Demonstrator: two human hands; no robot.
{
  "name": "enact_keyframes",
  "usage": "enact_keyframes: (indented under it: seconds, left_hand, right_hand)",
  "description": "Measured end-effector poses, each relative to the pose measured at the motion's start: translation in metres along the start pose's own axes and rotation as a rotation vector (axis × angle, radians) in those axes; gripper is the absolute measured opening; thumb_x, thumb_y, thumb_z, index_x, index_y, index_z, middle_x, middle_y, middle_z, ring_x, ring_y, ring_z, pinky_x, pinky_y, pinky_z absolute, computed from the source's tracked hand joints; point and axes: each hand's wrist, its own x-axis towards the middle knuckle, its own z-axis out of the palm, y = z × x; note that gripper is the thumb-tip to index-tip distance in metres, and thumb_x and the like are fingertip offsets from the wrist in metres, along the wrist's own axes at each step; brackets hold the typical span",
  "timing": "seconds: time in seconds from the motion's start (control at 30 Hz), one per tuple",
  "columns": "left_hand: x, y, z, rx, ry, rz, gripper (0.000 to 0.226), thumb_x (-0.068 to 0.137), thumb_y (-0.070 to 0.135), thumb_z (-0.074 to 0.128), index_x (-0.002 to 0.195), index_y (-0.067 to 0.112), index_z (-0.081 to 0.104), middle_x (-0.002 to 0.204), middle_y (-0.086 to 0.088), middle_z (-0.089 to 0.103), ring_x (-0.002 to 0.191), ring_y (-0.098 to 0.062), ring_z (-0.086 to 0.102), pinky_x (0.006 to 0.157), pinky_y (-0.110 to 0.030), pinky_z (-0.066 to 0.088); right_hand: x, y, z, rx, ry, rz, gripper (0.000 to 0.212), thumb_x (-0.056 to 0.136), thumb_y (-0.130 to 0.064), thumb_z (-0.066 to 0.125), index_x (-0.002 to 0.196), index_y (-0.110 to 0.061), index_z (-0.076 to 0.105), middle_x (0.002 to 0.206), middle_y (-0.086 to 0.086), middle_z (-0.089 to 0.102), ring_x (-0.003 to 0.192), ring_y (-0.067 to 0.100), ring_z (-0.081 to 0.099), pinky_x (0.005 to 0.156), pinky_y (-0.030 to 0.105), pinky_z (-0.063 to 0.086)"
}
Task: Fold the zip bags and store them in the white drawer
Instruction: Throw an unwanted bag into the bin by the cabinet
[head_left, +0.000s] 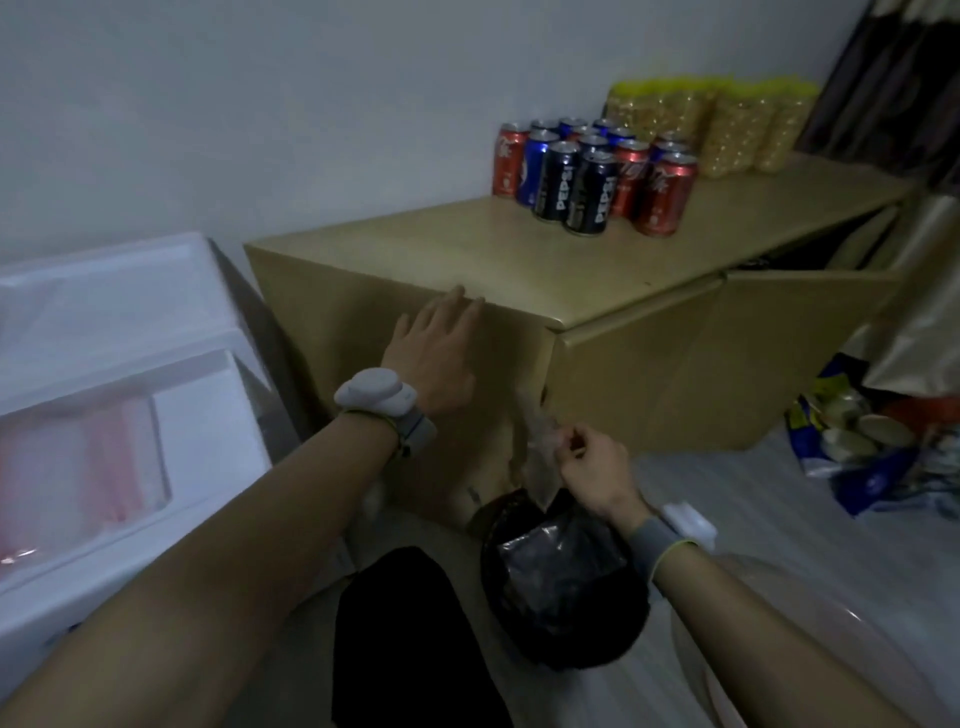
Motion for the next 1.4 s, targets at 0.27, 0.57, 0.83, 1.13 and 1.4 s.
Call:
enact_keyframes:
  seconds: [0.27,0.57,0.83,1.13,1.4]
  left_hand:
    - [0.031,0.012,0.039,-0.026,0.012,0.035,0.103,0.083,0.028,0.062,0.155,0.029,-0.011,0.165,0.005,-0.01,0.151,-0.021,-0.01,0.117,-0.058,0.0]
    - [0.03,0.016,0.075,-0.067,0.181,-0.002,0.111,0.072,0.021,0.066,0.156,0.027,-0.007,0.165,0.004,-0.008,0.151,-0.02,-0.009,0.117,-0.063,0.003]
    - [0.035,0.02,0.091,-0.093,0.289,-0.024,0.107,0.071,0.018,0.062,0.157,0.023,0.0,0.165,0.0,-0.003,0.152,-0.024,-0.005,0.115,-0.066,0.009]
    - [0.038,0.016,0.091,-0.093,0.259,-0.009,0.109,0.07,0.012,0.062,0.157,0.025,-0.003,0.165,0.001,-0.007,0.151,-0.024,-0.008,0.114,-0.068,0.007]
    - [0.025,0.009,0.058,-0.058,0.119,0.027,0.109,0.075,0.011,0.062,0.156,0.03,-0.009,0.164,0.007,-0.011,0.151,-0.018,-0.009,0.116,-0.065,0.003]
  right_hand:
    - [-0.014,0.075,0.023,-0.162,-0.148,0.138,0.019,0.09,-0.032,0.054,0.1,-0.022,0.066,0.104,0.012,0.071,0.099,0.034,0.066,0.081,0.036,0.053]
    - [-0.027,0.124,0.085,-0.503,-0.406,-0.141,0.029,0.098,-0.019,0.046,0.123,-0.015,0.06,0.13,0.009,0.057,0.117,0.028,0.06,0.096,0.035,0.048]
    - [-0.022,0.134,0.117,-0.556,-0.716,0.057,0.033,0.09,-0.023,0.062,0.121,-0.012,0.062,0.123,0.012,0.062,0.113,0.032,0.06,0.092,0.036,0.05]
    - [-0.005,0.119,0.116,-0.498,-0.671,0.136,0.034,0.088,-0.02,0.057,0.121,-0.016,0.063,0.123,0.01,0.056,0.114,0.033,0.056,0.092,0.034,0.048]
    - [0.011,0.03,0.065,-0.476,-0.399,-0.102,0.039,0.087,-0.026,0.052,0.126,-0.027,0.058,0.125,0.008,0.06,0.112,0.031,0.06,0.087,0.033,0.049]
